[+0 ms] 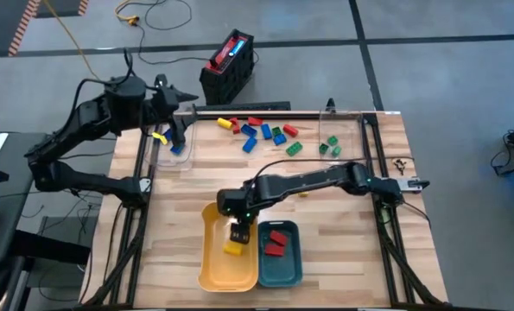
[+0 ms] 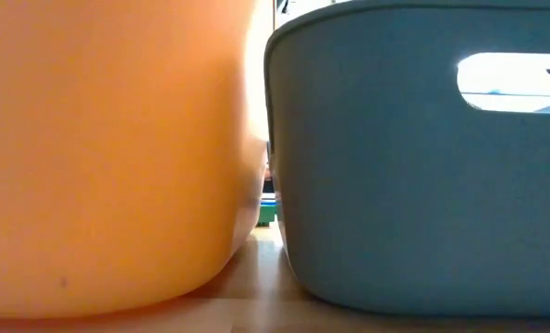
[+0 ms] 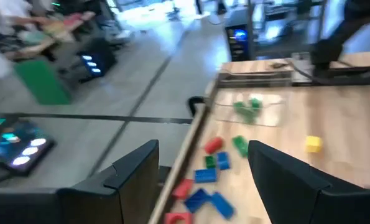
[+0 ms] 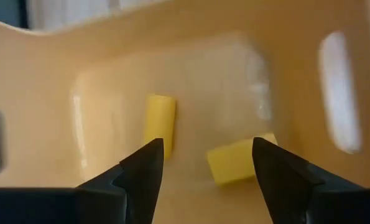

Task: Sort blocks
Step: Put the yellow block into the yellow bin

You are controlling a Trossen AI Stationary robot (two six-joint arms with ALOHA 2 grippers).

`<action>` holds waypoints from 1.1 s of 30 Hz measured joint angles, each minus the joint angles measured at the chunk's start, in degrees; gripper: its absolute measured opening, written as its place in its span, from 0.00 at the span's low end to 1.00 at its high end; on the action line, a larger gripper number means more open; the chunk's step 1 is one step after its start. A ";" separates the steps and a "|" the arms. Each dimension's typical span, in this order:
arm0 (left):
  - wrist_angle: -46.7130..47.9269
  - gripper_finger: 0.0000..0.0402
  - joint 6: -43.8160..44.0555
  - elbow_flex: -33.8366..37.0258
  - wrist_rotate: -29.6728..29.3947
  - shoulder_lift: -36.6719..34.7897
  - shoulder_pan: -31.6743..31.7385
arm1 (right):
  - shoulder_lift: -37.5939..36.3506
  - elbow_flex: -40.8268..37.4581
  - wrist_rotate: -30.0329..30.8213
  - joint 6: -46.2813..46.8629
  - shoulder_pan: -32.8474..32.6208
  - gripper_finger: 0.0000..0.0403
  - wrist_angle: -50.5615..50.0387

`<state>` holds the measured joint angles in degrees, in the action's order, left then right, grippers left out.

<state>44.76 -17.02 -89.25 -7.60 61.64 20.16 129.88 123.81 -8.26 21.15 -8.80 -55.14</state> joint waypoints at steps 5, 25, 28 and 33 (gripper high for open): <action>1.31 0.60 2.17 0.21 6.02 1.40 0.52 | -8.59 0.00 11.43 -1.02 0.68 0.61 -1.96; -3.66 0.58 3.17 0.28 14.34 16.19 3.34 | -45.41 -50.57 20.14 -3.17 6.28 0.58 2.81; -3.81 0.58 2.97 0.32 12.80 17.44 3.36 | -49.75 -57.95 20.02 -7.63 7.20 0.58 6.74; -8.35 0.58 5.43 5.49 11.72 17.98 3.39 | -54.42 -67.47 13.15 -7.88 10.17 0.59 13.90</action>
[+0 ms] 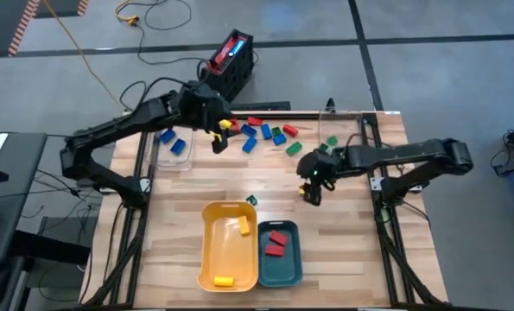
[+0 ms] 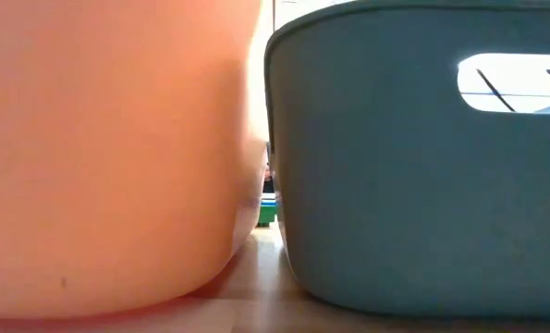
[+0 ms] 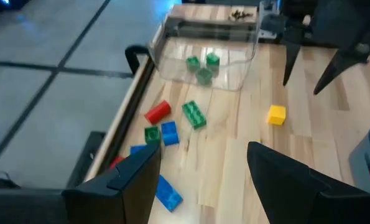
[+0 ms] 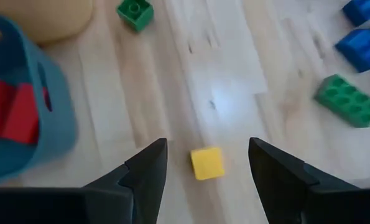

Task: Sort blocks
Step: Put the yellow block into the yellow bin

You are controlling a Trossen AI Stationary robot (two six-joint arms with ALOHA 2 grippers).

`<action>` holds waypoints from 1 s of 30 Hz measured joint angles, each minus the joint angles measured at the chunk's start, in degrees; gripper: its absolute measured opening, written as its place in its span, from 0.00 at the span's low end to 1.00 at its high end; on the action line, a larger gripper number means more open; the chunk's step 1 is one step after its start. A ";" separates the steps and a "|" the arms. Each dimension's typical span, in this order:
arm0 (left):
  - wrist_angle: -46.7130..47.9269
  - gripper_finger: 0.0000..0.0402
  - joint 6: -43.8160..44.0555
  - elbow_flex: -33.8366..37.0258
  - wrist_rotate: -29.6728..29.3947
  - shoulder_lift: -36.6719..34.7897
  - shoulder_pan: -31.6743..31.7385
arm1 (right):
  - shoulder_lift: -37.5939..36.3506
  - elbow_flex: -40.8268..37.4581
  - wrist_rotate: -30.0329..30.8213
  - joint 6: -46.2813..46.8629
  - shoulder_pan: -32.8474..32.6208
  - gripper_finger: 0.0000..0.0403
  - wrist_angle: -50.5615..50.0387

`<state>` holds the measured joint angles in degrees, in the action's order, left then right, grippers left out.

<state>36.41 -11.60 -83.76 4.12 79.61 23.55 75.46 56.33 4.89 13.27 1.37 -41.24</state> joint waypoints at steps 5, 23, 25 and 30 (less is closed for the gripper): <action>-3.03 0.58 0.78 5.18 -1.67 -0.05 -0.02 | -0.48 -5.13 -3.72 -0.24 1.03 0.65 2.96; -6.03 0.58 0.74 14.93 -2.62 -7.36 3.42 | 12.40 -0.23 -3.35 -16.12 1.32 0.87 -1.74; -6.59 0.58 0.77 15.24 -2.62 -8.32 3.96 | 14.80 0.36 -3.45 -16.87 2.12 0.86 -1.48; -5.16 0.58 1.39 15.54 -2.60 -9.35 4.44 | 18.80 0.33 -5.07 -18.36 4.24 0.85 -1.10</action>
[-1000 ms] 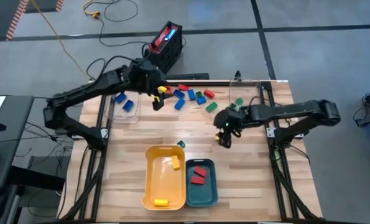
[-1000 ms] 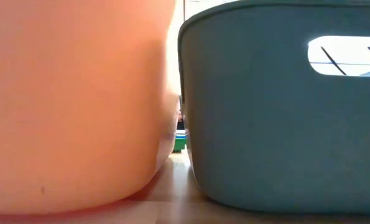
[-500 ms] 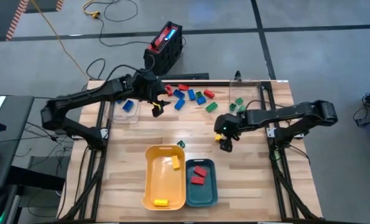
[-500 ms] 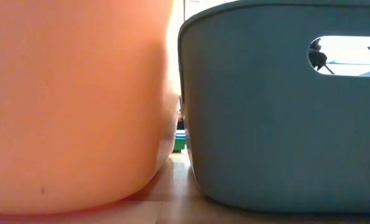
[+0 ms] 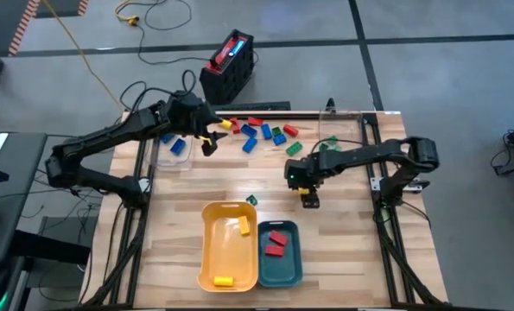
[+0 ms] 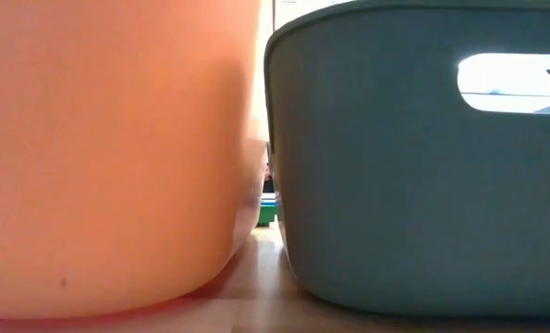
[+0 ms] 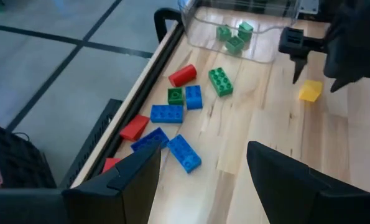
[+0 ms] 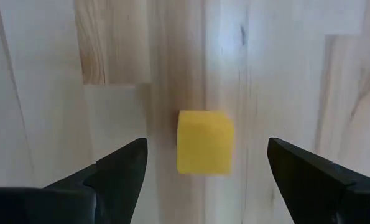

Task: Sort blocks
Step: Put the yellow block into the yellow bin

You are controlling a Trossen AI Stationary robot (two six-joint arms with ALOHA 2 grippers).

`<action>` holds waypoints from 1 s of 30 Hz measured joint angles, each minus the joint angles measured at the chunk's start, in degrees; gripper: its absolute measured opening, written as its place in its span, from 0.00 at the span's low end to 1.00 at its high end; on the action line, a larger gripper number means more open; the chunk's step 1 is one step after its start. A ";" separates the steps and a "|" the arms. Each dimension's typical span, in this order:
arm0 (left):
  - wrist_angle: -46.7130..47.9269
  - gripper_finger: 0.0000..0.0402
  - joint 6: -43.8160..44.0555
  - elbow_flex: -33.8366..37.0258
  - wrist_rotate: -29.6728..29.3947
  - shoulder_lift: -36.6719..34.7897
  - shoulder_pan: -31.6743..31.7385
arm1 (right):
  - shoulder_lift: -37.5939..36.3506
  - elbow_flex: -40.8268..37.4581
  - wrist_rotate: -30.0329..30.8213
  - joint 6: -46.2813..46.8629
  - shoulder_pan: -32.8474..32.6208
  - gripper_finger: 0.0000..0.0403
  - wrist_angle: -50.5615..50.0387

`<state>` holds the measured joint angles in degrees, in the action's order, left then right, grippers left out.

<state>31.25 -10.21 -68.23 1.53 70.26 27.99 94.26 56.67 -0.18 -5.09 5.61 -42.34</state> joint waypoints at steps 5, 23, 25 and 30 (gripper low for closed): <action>1.45 0.58 -0.13 0.02 0.04 0.00 0.00 | 1.92 0.06 -1.89 -1.14 1.04 0.85 0.39; 1.28 0.58 -3.69 0.02 -2.27 -2.74 0.63 | 5.15 1.23 -2.81 -5.04 -0.16 0.32 -1.76; 1.29 0.58 -4.12 0.02 -2.39 -3.15 0.76 | 4.21 3.02 -3.39 -5.07 0.34 0.28 -4.26; 1.45 0.58 -3.93 0.02 -2.10 -3.72 0.98 | -0.06 11.02 -3.29 -5.21 2.87 0.28 -12.02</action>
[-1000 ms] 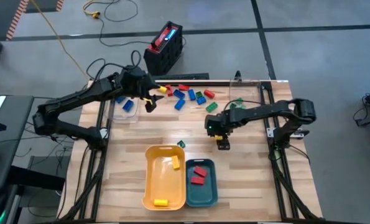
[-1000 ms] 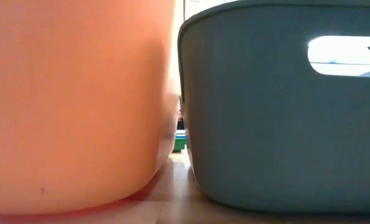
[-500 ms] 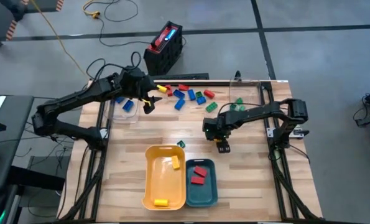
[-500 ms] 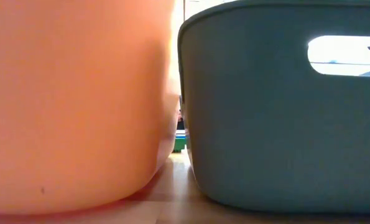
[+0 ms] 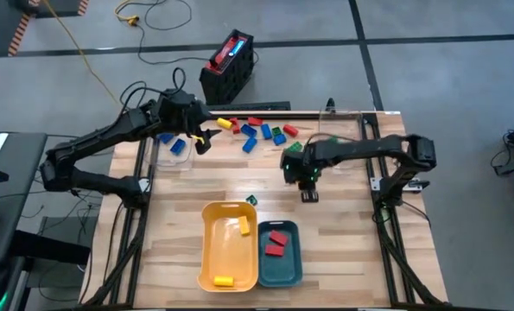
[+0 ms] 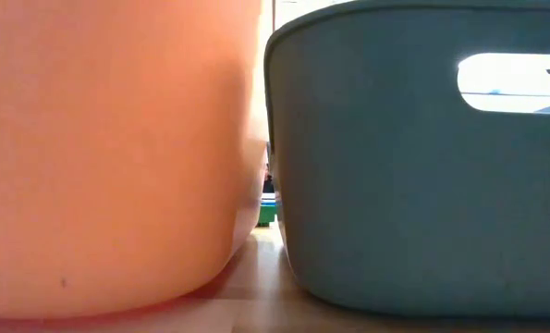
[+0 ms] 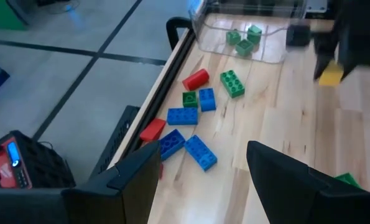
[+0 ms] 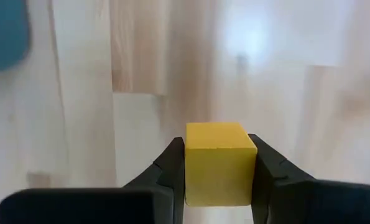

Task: Sort blocks
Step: Put the yellow block into the yellow bin

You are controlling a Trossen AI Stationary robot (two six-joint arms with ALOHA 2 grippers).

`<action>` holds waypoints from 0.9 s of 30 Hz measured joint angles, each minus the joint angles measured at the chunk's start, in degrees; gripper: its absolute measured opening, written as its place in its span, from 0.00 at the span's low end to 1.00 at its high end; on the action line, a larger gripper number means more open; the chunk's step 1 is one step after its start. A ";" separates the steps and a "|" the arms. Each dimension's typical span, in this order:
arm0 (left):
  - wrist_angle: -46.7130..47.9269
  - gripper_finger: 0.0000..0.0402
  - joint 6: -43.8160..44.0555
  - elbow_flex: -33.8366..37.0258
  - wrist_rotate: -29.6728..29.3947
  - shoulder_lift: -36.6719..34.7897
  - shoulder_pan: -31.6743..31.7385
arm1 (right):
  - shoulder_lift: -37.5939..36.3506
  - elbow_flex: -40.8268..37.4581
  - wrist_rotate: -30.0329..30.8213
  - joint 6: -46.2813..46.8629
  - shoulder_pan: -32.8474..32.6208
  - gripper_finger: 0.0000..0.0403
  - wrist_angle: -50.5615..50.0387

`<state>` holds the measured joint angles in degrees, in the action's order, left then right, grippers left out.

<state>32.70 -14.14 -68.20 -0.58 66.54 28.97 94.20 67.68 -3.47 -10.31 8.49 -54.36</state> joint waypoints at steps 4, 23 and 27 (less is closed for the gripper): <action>-0.28 0.58 -2.67 -0.02 0.33 0.00 -0.56 | -4.88 7.49 0.12 1.02 0.69 0.28 0.13; -3.60 0.58 -6.45 -0.09 -8.10 -6.92 -4.00 | -8.32 23.27 -9.38 3.97 -5.13 0.31 22.63; -2.32 0.58 -2.34 -0.07 -6.98 -7.04 -2.59 | -3.05 23.59 -13.58 5.84 -8.34 0.31 28.75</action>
<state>30.38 -16.48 -68.27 -7.56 59.50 26.37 91.15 91.28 -17.05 -4.47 0.15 -25.61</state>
